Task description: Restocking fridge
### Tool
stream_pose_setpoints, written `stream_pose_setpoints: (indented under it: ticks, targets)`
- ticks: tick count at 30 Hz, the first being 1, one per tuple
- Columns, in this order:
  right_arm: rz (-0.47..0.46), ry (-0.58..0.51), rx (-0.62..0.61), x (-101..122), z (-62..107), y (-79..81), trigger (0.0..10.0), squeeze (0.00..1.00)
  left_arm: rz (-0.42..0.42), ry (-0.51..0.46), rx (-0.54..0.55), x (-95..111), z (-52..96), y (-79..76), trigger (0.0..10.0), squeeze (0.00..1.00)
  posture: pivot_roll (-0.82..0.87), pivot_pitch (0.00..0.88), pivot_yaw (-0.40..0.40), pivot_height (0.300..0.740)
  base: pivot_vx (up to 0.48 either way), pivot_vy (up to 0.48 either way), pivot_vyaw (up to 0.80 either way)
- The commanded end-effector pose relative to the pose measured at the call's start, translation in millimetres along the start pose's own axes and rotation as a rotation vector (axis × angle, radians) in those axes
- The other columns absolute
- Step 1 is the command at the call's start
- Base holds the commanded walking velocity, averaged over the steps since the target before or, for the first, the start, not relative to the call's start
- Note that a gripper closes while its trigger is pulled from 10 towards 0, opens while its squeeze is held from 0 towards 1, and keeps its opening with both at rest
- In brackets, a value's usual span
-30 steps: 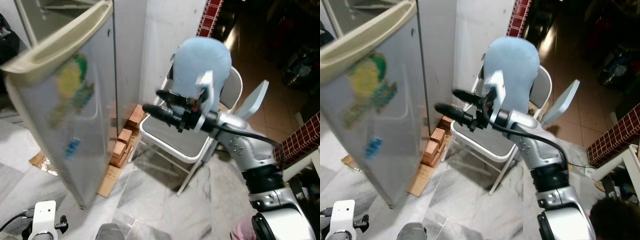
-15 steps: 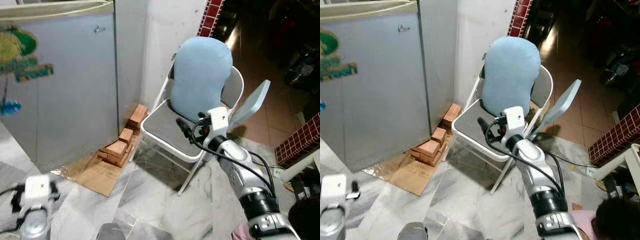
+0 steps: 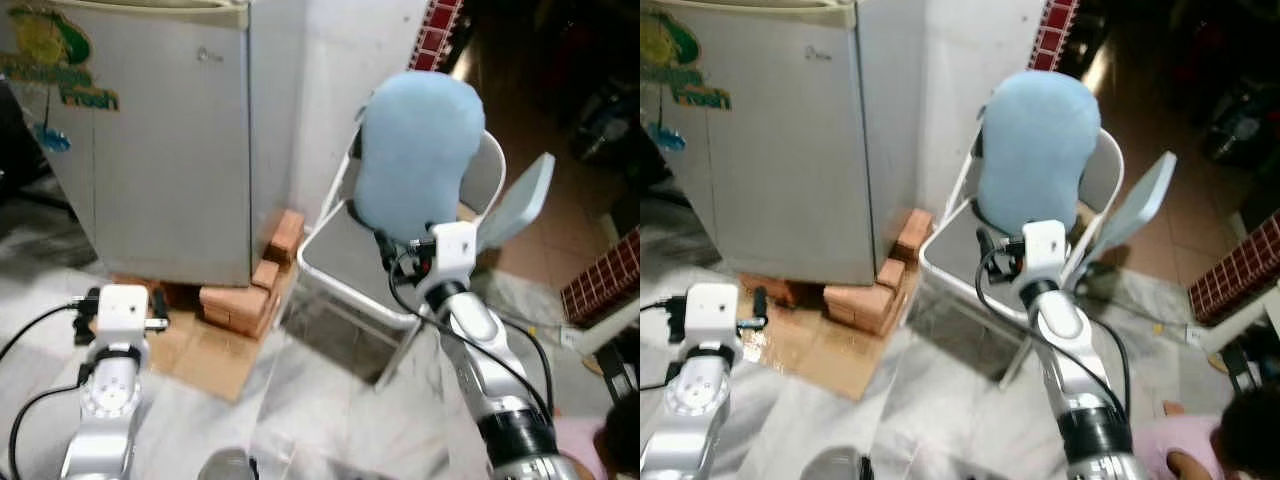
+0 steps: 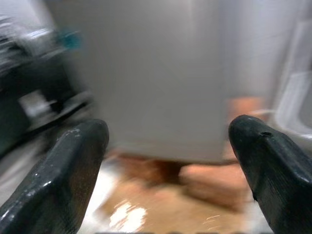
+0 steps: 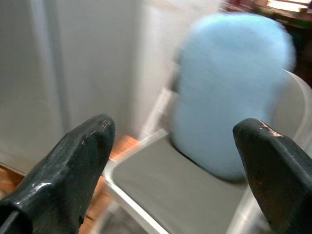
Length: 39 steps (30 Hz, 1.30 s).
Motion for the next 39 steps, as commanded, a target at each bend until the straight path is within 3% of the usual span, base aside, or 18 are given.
stream_pose_setpoints:
  ticks: [1,12,22,29,39]
  targets:
    - [0.007,-0.03,-0.003,8,3.0,1.0,10.0,0.0,-0.015,-0.024,-0.029,8,4.4,-3.0,10.0,0.0,0.09,0.0,-0.089,0.74,0.0,0.48,0.0]
    - [0.02,-0.012,-0.045,4,16.2,-8.1,10.0,0.0,0.083,-0.123,-0.133,49,17.0,-23.0,10.0,0.0,0.07,0.0,-0.082,0.74,0.0,0.48,-0.04]
    - [0.028,-0.005,-0.032,4,15.1,-5.4,10.0,0.0,0.12,-0.148,-0.181,61,19.6,-30.7,10.0,0.0,0.07,0.0,-0.09,0.74,0.0,0.48,-0.75]
    - [0.031,-0.004,-0.03,6,14.3,-5.2,10.0,0.0,0.168,-0.201,-0.22,82,19.5,-32.1,10.0,0.0,0.07,0.0,-0.091,0.74,0.0,0.48,-0.8]
    - [0.028,-0.003,-0.032,6,13.8,-5.3,10.0,0.0,0.232,-0.213,-0.475,87,38.6,-65.3,10.0,0.0,0.07,0.0,-0.089,0.74,0.0,0.478,-0.8]
Point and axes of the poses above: a point about 5 cm out from each wrist's last joint towards the gripper, its own z axis pointing back from the gripper into the wrist, its own x axis along the axis of the wrist's last joint, y = z × x, the point moved 6 cm from there along -z, pointing out of the wrist towards the gripper, and after that the axes turned 7 degrees about -z, right-handed, at the moved point
